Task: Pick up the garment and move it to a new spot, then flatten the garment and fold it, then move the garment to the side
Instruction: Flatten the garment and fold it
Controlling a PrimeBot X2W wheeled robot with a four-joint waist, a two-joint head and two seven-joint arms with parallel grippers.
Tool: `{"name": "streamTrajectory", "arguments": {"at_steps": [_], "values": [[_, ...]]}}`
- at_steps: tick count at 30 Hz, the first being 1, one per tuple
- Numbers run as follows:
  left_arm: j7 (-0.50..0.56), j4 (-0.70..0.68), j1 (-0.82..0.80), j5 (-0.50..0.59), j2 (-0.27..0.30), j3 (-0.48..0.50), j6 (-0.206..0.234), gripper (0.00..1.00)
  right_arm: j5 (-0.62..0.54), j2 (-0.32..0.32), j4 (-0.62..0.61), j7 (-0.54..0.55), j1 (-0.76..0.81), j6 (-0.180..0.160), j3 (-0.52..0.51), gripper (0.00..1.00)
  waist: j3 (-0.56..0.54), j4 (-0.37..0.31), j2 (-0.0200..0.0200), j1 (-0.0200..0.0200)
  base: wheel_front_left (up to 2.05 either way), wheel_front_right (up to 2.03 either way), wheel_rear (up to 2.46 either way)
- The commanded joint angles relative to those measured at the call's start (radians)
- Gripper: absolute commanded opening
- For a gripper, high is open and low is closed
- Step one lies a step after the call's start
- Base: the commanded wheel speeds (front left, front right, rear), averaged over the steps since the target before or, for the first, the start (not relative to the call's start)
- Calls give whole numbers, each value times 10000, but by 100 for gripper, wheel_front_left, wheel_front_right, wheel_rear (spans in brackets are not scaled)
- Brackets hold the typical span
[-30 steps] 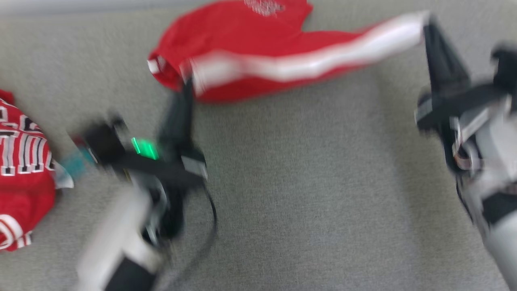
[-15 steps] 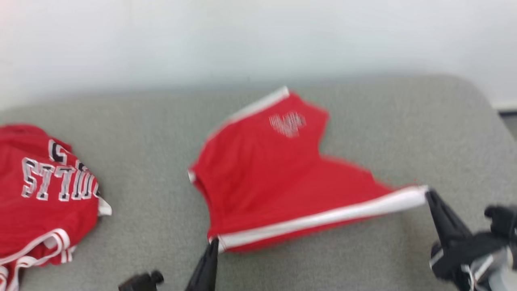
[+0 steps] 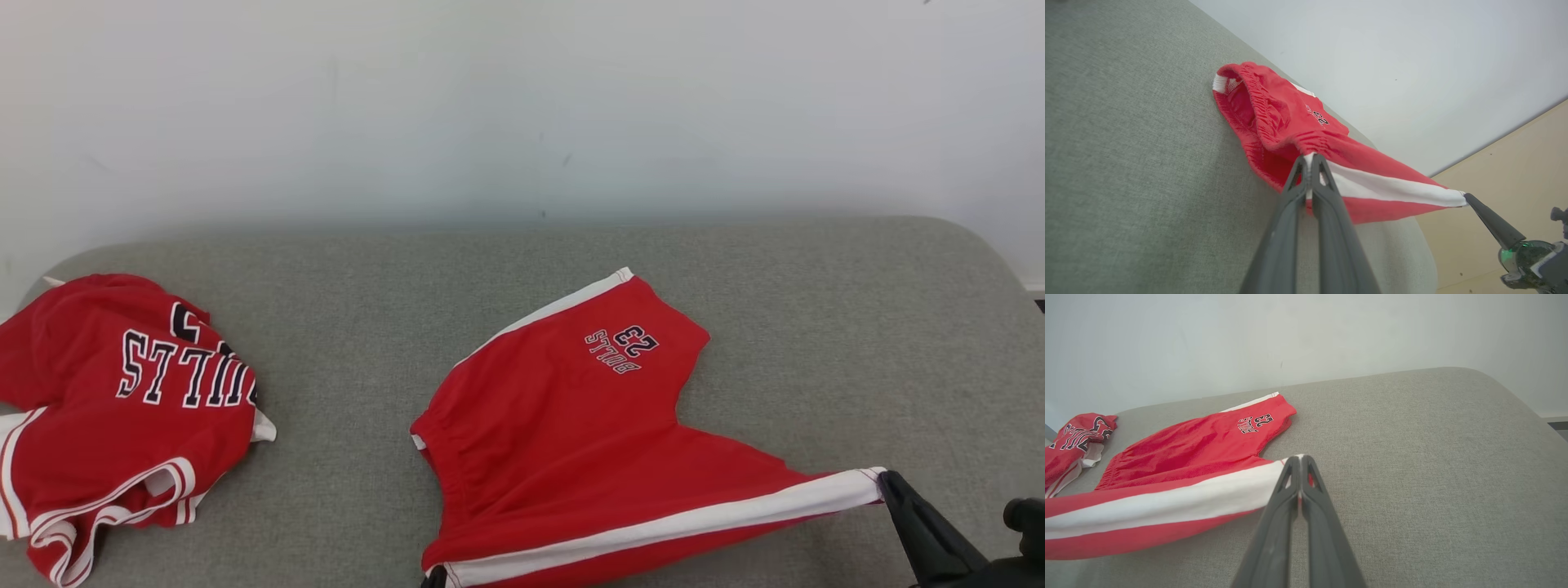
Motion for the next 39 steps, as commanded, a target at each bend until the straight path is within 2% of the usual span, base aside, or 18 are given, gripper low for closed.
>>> {"name": "streamTrajectory", "arguments": {"at_steps": [1, 7, 11, 16, 22, 27, 34, 39], "values": [[-25, -95, -122, -41, 33, 71, 14, 0, -256, 73, -142, 189, -60, -22, -114, 0, 60, 115, 2, 2, 0, 0, 0], [29, 207, -1161, -193, -113, -56, 13, 0, -1152, -55, 492, 631, -1536, -22, 32, 0, 235, 417, 2, 2, 0, 0, 0], [171, 912, -2317, -298, -258, -196, 32, 0, -1444, -168, 1749, 663, -3400, -22, 613, 0, 669, 762, 2, 2, 0, 0, 0], [586, 1942, -3638, -510, -581, -170, 206, 0, -1980, -808, 3499, 732, -5611, -22, 1765, 0, 1271, 1104, 2, 2, 0, 0, 0], [745, 3137, -5280, -619, -899, -424, 269, 0, -1902, -1144, 5599, 429, -7861, -22, 2750, 0, 1848, 1660, 2, 2, 0, 0, 0], [679, 3588, -6144, -737, -982, -642, 495, 0, -1798, -1187, 6729, 219, -9018, -22, 3211, 0, 2166, 1978, 2, 2, 0, 0, 0], [506, 4192, -7266, -1315, -1014, -1150, 563, 0, -1832, -1119, 8385, 79, -10669, -22, 4157, 0, 2680, 2252, 2, 2, 0, 0, 0], [163, 4613, -7908, -1779, -1013, -1472, 1023, 0, -1954, -898, 9482, -322, -11438, -22, 4465, 0, 3011, 2341, 2, 2, 0, 0, 0]]}}
